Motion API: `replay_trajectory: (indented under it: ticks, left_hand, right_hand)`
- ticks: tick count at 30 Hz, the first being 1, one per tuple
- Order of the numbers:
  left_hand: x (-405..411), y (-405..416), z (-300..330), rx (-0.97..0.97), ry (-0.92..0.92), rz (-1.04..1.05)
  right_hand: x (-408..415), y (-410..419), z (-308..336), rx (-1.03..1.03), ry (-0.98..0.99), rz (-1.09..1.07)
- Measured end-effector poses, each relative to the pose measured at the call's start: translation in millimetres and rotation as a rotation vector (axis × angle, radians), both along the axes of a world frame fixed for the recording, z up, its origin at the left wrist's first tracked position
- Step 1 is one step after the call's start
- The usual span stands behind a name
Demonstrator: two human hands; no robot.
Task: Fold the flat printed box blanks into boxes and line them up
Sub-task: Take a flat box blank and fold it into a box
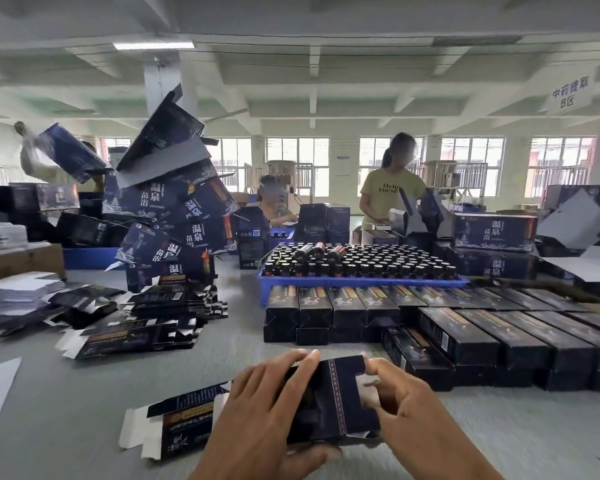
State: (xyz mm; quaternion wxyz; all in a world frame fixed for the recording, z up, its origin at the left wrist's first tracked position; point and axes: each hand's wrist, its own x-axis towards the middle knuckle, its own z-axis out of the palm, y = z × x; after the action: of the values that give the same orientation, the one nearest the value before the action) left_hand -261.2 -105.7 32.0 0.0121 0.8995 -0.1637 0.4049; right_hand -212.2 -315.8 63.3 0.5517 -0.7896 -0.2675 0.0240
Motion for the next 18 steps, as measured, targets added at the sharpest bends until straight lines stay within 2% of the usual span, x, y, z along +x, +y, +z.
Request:
replay_trajectory:
  ticks: [2,11,18]
  left_hand:
    - [0,0,-1,0.029,-0.046,-0.017]
    - [-9,-12,3,0.107,-0.028,-0.05]
    - [-15,-14,13,0.131,-0.001,-0.057]
  right_hand:
    - [0,-2,-1,-0.024,-0.025,0.008]
    - [-2,-15,10,0.003,0.037,0.104]
    - [-1,-14,3,-0.046,-0.028,0.063]
